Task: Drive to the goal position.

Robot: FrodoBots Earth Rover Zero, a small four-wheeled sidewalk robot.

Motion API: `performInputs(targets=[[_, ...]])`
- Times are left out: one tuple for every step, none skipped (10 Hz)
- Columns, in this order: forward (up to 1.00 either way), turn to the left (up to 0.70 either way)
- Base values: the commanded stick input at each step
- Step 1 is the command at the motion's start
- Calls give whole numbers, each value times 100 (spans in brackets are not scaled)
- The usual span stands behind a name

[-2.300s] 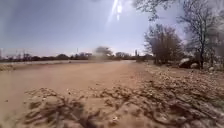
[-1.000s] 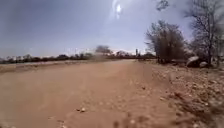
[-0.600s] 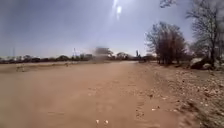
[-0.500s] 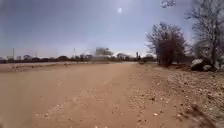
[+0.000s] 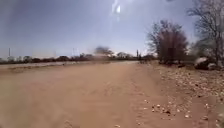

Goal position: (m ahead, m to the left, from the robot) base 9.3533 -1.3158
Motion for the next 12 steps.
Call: performInputs(targets=[[100,0],[100,0],[100,0],[100,0],[100,0],[100,0],[100,0],[100,0],[100,0],[100,0],[100,0],[100,0]])
